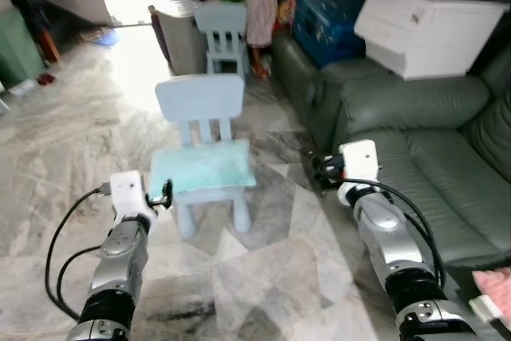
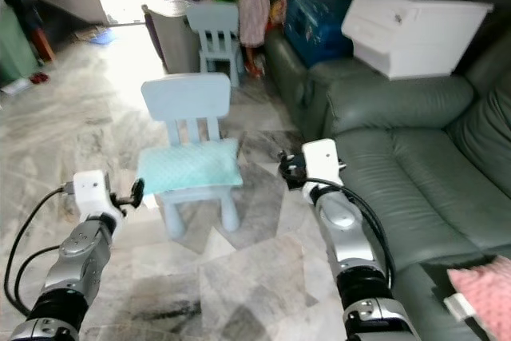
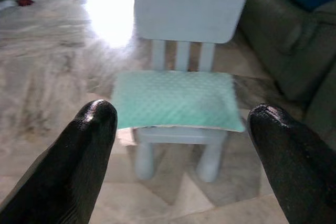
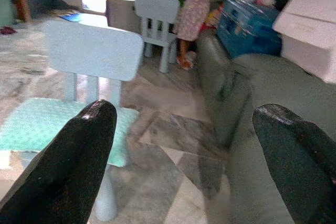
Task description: Move the pillow to the sofa
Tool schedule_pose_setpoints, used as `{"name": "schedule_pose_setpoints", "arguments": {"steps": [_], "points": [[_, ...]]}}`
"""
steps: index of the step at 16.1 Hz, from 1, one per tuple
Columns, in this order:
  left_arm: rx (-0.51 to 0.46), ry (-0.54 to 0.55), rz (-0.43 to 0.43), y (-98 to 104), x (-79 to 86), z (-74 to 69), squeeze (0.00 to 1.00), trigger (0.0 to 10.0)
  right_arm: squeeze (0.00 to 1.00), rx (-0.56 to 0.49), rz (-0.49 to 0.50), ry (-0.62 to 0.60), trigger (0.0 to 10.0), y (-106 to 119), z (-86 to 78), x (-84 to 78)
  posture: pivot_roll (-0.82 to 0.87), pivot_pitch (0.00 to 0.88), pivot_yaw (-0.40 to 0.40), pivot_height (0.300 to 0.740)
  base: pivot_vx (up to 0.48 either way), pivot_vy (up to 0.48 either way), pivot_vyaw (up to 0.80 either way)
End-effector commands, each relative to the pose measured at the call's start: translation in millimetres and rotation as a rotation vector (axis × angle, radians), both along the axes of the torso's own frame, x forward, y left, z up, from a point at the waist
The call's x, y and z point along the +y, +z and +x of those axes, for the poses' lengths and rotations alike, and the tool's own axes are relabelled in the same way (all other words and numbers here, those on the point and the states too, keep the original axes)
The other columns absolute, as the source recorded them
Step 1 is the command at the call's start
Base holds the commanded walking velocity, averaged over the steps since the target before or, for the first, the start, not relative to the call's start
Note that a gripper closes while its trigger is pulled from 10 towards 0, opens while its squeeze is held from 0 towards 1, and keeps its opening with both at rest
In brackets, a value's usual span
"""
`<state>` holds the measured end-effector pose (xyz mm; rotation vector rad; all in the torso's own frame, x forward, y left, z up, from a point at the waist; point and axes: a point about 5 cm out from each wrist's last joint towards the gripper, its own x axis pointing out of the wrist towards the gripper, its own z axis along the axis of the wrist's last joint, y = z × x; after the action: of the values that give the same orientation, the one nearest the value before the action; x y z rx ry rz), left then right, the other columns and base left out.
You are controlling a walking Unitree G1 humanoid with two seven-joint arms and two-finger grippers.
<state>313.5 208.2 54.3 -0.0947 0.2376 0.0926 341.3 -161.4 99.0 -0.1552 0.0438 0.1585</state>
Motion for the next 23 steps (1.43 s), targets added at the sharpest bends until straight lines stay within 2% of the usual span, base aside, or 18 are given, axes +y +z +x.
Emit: {"name": "schedule_pose_setpoints", "arguments": {"steps": [1, 7, 17, 23], "points": [[-0.027, -0.012, 0.005, 9, 0.3, 4.7, 0.00, 10.0, 0.00, -0.029, 0.011, -0.013, 10.0, 5, -0.2, -3.5, -0.12, 0.000, 0.037, 0.740, 0.000, 0.000, 0.00], [-0.041, -0.024, -0.020, 9, 4.5, 1.3, 0.00, 10.0, 0.00, -0.027, 0.022, 0.004, 10.0, 2, -3.1, 1.3, -0.11, 0.000, 0.046, 0.740, 0.000, 0.000, 0.00], [-0.052, -0.055, -0.042, 11, 0.3, 3.0, 0.00, 10.0, 0.00, -0.020, 0.021, 0.048, 10.0, 1, -2.4, 12.1, -0.12, 0.000, 0.053, 0.740, 0.361, 0.217, 0.00], [-0.048, -0.061, -0.039, 9, -0.8, 1.4, 0.00, 10.0, 0.00, -0.022, 0.017, 0.057, 10.0, 2, -2.2, 12.6, -0.12, 0.000, 0.050, 0.740, 0.358, 0.276, 0.00]]}}
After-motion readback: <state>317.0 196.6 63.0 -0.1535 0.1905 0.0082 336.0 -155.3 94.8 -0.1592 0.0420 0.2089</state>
